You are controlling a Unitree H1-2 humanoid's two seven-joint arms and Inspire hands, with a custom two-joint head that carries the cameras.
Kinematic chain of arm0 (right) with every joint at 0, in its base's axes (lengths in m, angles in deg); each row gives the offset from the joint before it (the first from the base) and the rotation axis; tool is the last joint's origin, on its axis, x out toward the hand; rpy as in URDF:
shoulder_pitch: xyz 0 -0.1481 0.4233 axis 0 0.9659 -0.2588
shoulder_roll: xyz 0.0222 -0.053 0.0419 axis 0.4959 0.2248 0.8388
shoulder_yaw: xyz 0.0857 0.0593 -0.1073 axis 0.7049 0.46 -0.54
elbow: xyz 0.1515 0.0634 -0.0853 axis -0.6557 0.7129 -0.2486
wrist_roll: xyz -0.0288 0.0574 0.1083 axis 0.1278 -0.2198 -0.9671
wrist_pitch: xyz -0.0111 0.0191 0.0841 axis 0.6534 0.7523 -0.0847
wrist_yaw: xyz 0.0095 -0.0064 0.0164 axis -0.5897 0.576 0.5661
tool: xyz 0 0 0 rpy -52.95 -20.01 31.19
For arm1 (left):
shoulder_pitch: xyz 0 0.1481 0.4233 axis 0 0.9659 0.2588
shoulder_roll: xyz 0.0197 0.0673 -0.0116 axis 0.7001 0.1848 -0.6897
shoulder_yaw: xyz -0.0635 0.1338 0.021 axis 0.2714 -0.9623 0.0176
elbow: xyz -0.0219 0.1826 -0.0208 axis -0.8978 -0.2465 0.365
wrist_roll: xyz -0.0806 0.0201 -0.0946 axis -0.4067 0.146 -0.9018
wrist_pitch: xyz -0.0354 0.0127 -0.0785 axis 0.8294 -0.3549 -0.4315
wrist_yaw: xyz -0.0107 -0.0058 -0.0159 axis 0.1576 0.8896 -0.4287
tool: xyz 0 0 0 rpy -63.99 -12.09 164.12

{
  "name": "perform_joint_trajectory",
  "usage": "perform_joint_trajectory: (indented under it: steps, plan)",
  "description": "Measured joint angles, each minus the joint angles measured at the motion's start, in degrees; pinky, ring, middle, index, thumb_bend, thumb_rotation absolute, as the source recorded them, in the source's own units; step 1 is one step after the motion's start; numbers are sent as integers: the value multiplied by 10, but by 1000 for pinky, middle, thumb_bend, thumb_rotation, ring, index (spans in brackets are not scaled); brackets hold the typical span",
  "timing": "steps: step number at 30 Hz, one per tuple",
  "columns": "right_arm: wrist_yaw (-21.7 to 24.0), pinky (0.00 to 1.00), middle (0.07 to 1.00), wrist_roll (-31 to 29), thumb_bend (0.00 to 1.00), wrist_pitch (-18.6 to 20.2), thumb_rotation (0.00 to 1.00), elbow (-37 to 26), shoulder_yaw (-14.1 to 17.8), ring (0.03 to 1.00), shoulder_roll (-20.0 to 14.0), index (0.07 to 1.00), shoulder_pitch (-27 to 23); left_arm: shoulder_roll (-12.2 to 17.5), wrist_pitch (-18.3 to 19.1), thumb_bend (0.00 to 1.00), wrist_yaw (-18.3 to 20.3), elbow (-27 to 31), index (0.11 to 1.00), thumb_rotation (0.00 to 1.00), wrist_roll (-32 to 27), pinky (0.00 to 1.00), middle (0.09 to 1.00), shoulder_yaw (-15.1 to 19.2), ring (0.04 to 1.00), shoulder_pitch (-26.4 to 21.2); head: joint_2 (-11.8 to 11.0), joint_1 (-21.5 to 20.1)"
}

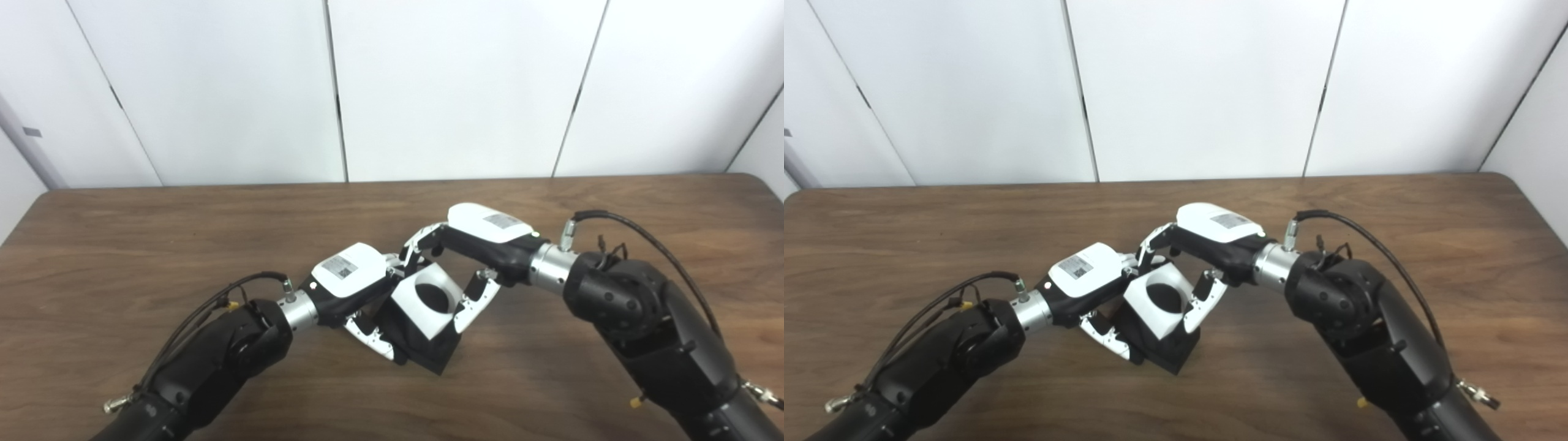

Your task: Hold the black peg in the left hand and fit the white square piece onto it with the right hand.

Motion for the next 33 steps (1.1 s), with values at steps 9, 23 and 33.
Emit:
perform_joint_trajectory:
  steps: [9,23,33]
  plan:
    - [-2,679,766,5,518,-2,133,16,-7,802,10,477,0,0,2,523,2,1,493,70,3,709,933,1,870,0,0,2]
    - [15,702,767,42,515,-2,139,23,-45,803,11,479,-21,2,19,523,11,17,494,71,20,695,902,1,856,2,4,3]
    - [43,685,836,41,941,15,401,17,-61,820,-6,741,-36,1,16,523,12,16,493,69,16,698,943,4,840,5,5,0]
